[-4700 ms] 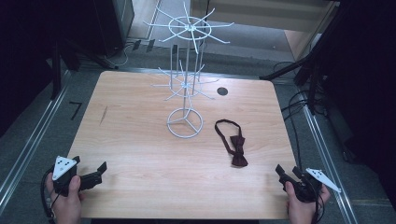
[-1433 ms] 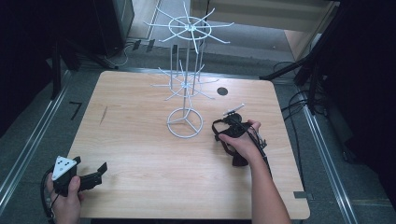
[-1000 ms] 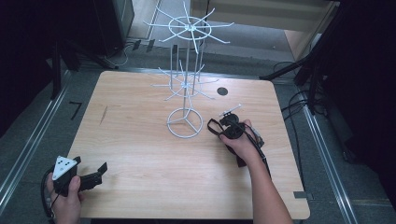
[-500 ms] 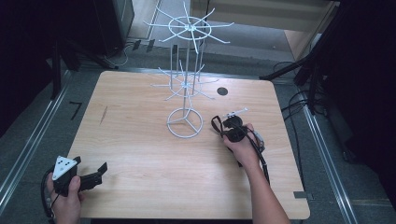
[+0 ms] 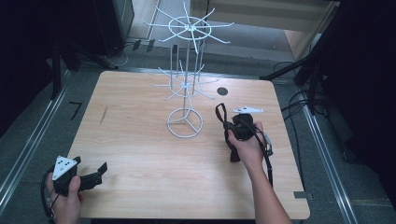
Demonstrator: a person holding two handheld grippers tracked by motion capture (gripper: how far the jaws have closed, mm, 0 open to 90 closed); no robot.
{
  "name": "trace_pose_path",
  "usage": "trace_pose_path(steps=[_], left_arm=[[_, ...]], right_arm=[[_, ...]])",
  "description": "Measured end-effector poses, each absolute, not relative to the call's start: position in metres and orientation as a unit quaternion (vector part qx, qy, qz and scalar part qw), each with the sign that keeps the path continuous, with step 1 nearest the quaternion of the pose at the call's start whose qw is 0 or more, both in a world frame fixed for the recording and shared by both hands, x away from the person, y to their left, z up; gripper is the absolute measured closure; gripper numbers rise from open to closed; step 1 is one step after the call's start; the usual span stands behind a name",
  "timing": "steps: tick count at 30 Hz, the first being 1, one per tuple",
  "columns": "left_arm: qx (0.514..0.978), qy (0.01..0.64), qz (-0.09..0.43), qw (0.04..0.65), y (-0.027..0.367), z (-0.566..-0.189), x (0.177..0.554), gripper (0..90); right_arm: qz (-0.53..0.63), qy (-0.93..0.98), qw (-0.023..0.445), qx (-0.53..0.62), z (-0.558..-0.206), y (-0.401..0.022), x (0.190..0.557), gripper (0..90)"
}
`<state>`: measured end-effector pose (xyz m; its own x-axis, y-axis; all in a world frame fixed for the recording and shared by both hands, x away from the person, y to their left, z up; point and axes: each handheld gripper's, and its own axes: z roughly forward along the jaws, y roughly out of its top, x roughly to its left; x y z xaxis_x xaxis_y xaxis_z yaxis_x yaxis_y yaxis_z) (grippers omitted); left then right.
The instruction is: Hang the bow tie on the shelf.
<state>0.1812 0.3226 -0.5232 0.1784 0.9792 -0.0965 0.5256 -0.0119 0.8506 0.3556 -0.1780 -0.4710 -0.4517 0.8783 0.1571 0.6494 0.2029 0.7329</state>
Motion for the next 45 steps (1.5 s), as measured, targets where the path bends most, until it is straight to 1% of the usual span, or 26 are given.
trace_pose_path(steps=[5,6,9,15,17,27,34,45], left_arm=[[0.654,0.576,0.281,0.402,0.323,-0.523,0.181,0.1],[0.655,0.575,0.281,0.402,0.323,-0.523,0.181,0.1],[0.654,0.575,0.282,0.402,0.323,-0.523,0.181,0.2],[0.655,0.574,0.284,0.402,0.322,-0.523,0.181,0.1],[0.655,0.574,0.284,0.401,0.322,-0.523,0.181,0.1],[0.656,0.574,0.285,0.400,0.322,-0.523,0.181,0.1],[0.655,0.573,0.286,0.400,0.322,-0.523,0.181,0.1],[0.656,0.573,0.286,0.400,0.322,-0.523,0.181,0.1]], right_arm=[[0.400,0.751,0.164,0.499,-0.464,-0.180,0.351,90.0],[0.407,0.746,0.176,0.497,-0.460,-0.180,0.348,90.0],[0.420,0.734,0.187,0.499,-0.455,-0.181,0.343,90.0],[0.446,0.718,0.188,0.500,-0.447,-0.184,0.338,90.0],[0.453,0.715,0.197,0.495,-0.443,-0.184,0.334,90.0],[0.478,0.709,0.206,0.476,-0.428,-0.183,0.323,90.0],[0.495,0.700,0.224,0.463,-0.415,-0.180,0.313,90.0],[0.512,0.695,0.231,0.449,-0.400,-0.175,0.304,90.0]])
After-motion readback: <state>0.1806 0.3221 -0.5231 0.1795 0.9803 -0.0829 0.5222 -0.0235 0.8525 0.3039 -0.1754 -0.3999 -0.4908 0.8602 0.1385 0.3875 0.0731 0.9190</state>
